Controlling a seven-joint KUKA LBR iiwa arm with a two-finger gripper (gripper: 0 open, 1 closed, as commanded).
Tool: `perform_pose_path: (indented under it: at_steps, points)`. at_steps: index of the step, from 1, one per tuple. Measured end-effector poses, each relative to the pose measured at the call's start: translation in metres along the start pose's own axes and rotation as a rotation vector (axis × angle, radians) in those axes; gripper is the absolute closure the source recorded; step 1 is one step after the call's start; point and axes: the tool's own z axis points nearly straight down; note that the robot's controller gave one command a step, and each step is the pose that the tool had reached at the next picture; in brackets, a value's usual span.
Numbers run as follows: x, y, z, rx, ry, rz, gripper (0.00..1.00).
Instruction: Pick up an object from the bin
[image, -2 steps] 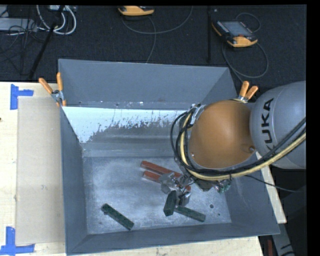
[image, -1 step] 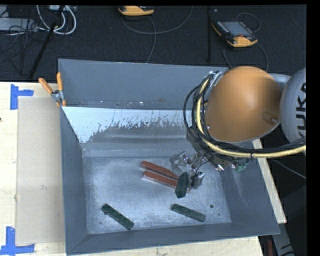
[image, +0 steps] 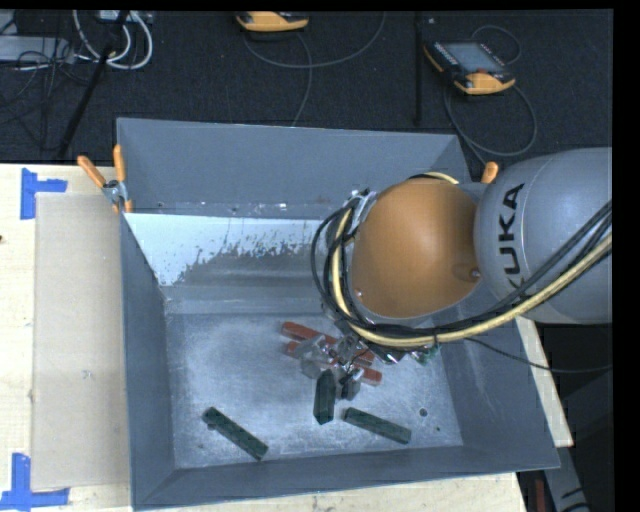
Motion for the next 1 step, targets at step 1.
perform_pose_path:
  at_steps: [1]
  points:
    - [-0.0113,0.0041,-0.0824,0.01,-0.013,-0.013,1.0]
